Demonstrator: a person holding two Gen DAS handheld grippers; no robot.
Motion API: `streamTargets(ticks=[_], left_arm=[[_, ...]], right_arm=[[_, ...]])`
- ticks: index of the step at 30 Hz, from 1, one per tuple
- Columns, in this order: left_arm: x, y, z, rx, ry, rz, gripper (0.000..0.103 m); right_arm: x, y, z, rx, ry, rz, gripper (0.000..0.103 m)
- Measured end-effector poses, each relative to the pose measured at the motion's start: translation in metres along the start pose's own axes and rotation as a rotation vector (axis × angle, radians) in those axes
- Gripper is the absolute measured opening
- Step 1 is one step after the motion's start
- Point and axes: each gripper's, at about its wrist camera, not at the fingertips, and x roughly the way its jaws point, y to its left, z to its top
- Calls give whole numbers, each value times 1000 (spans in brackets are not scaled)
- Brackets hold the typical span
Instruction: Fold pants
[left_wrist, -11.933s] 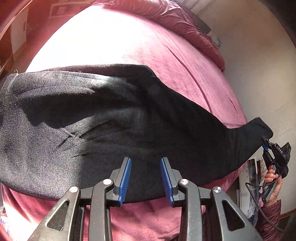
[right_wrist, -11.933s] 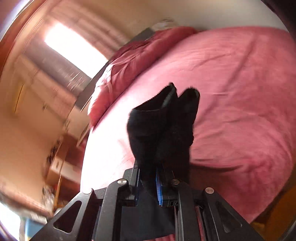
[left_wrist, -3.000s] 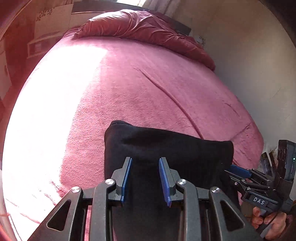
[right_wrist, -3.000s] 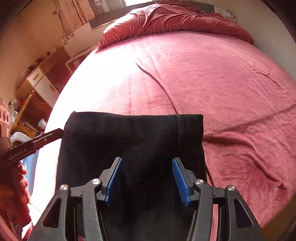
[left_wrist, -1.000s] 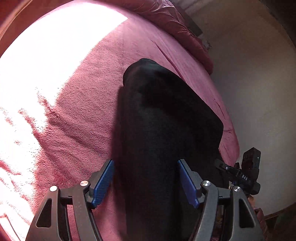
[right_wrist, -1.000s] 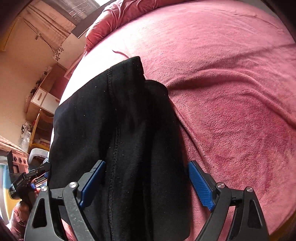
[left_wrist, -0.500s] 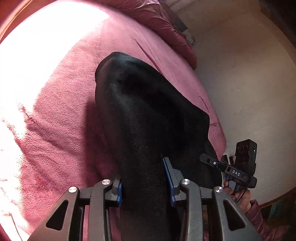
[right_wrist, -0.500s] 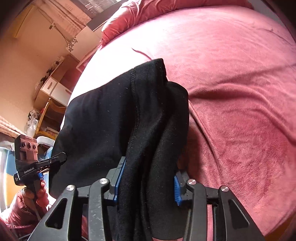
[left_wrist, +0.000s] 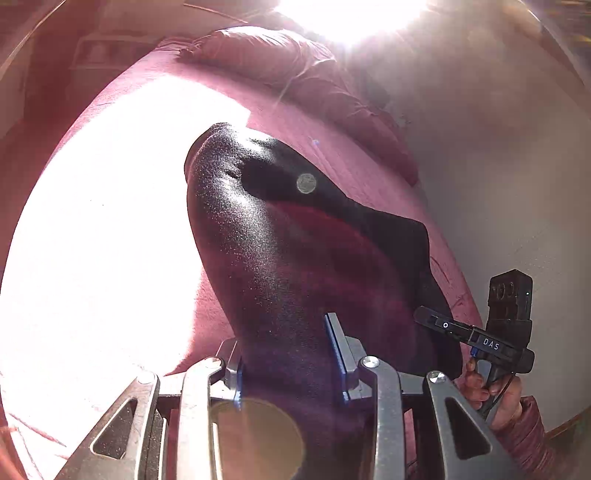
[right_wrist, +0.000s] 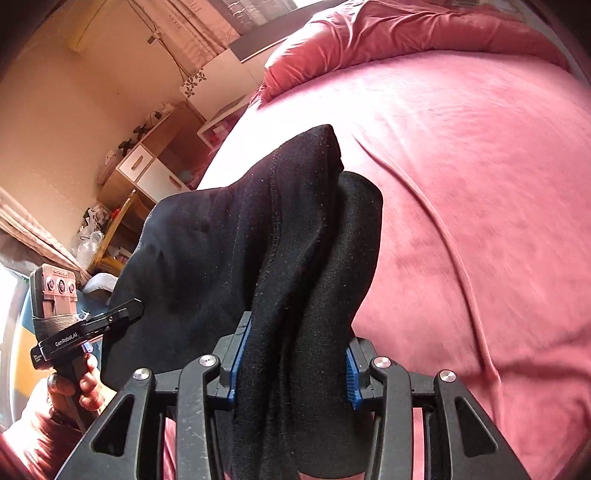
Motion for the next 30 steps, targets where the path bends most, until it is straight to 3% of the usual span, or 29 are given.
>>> streamTargets(ticks=[4,6,9,11,13,15,22,26,30], left_arm=[[25,27,16,-45,44,102,41],[46,42,13,-67,99,190,48],[50,44,3,-32,55,226,61],[49,47,0,-49,42,221,62],[40,50,-8,-95,37,239,69],[41,44,-14,-98,16,261,69],[10,11,-31,-72,-68,399,68],[-20,-12,-48,-23,-136,456,69],[-43,-34,-71,11,-185,474,69]], right_arm=[[35,-5,16,22,49,-24,42],[62,-10,11,19,104,-95,47],[73,-24,1,72,79,-77,59],[72,-27,0,96,70,-61,62],[66,-20,0,77,69,-102,67],[58,-12,1,31,55,-167,74],[21,35,-8,-98,-53,-386,76],[-6,49,-21,-98,-127,-435,77],[-26,70,-36,-112,-165,-427,78]])
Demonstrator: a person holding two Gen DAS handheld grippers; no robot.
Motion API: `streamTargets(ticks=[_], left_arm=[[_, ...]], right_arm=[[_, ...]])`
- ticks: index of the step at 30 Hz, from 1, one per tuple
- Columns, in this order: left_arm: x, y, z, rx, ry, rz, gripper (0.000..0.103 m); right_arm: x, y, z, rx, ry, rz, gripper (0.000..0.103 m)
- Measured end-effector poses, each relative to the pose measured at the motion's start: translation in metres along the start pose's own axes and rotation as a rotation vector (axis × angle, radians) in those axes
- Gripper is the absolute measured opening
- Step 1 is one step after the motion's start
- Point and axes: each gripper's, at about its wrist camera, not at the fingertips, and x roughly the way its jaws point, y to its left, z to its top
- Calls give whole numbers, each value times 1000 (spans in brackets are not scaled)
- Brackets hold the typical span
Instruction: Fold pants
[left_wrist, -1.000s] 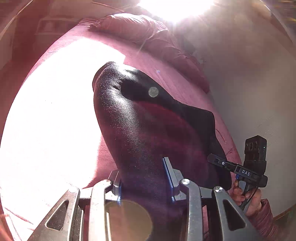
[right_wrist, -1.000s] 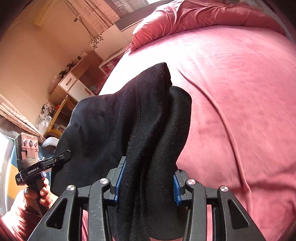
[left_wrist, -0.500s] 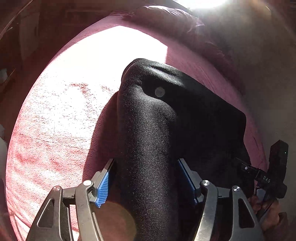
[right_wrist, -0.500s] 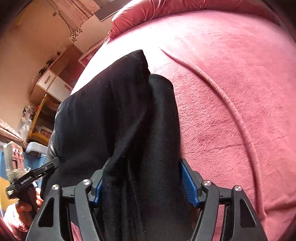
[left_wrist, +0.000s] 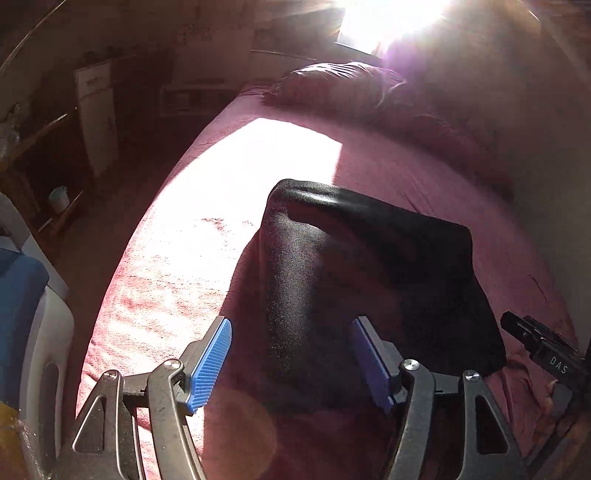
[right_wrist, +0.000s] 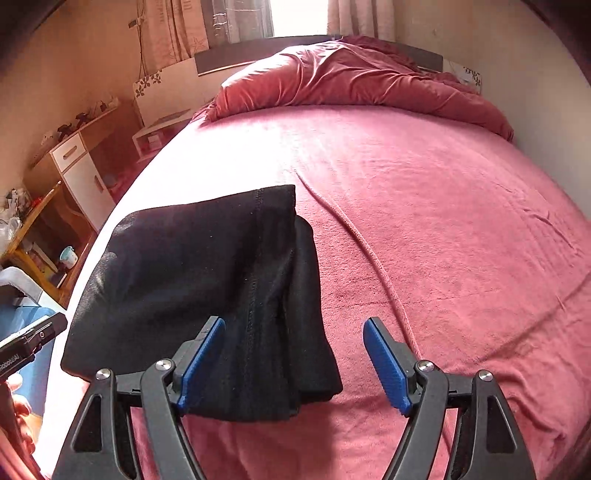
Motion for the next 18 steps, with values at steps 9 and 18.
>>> streamTargets(ticks=[9,18], left_arm=[[-41,-25,-23,83,-83,69,69],[-68,-36,-49,116,-119,103,69]], right_arm=[[-35,37,-46,-54,-17,36,79],[-62,47,-80,-48,-52,1,79]])
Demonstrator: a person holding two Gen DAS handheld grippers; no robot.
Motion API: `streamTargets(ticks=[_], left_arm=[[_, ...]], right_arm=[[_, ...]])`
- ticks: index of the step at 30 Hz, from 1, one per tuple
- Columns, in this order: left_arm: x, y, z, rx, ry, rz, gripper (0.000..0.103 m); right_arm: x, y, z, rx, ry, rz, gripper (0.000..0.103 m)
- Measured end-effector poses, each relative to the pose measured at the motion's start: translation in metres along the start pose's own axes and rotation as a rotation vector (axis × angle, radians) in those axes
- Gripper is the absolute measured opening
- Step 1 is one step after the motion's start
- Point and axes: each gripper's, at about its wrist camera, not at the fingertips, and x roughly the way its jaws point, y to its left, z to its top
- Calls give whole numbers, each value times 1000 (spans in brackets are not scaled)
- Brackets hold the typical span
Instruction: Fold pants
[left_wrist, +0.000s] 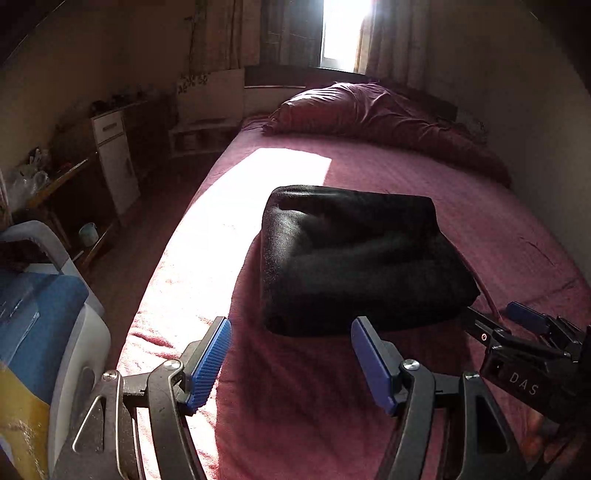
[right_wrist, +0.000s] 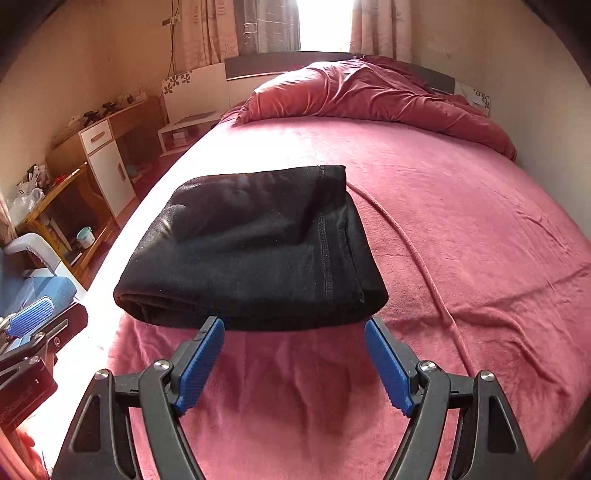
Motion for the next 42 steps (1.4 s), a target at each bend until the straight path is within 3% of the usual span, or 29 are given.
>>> streamTargets(ticks=[12,42], left_arm=[[-18,-10,-12,50,-42,25,69],[-12,-7,-15,33,-17,27,69]], right_arm=[[-22,-2,-18,-15,-26,-53,82],[-18,-7,-22,-9,-8,-60,83]])
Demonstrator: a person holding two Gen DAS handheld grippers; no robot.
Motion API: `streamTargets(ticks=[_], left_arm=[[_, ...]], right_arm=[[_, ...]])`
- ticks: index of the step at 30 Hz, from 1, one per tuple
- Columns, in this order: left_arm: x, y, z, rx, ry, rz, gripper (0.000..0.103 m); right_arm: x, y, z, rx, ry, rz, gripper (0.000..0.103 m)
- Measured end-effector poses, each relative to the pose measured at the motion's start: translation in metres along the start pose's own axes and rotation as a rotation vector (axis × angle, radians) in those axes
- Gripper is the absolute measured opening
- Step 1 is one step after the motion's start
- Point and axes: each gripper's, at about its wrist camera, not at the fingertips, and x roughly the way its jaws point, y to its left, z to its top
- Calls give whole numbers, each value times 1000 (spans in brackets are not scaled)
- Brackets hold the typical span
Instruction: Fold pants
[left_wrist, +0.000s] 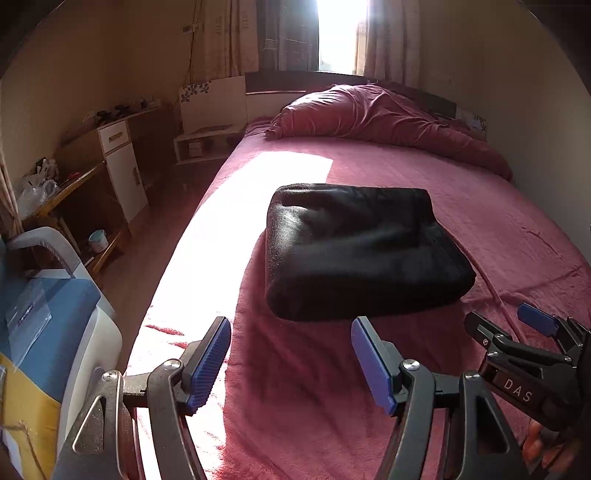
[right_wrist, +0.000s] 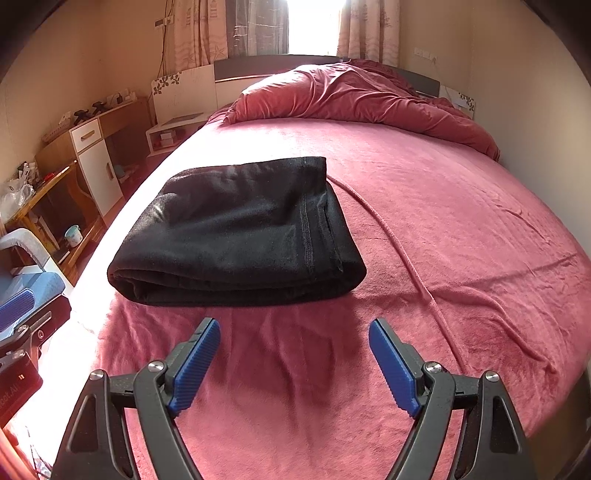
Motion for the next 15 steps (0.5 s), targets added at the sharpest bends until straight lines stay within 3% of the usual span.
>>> streamTargets(ticks=[15], left_arm=[[-1,1,-1,1,-1,3,69]], right_arm=[[-3,5,-2,-7,-2,-2,84]])
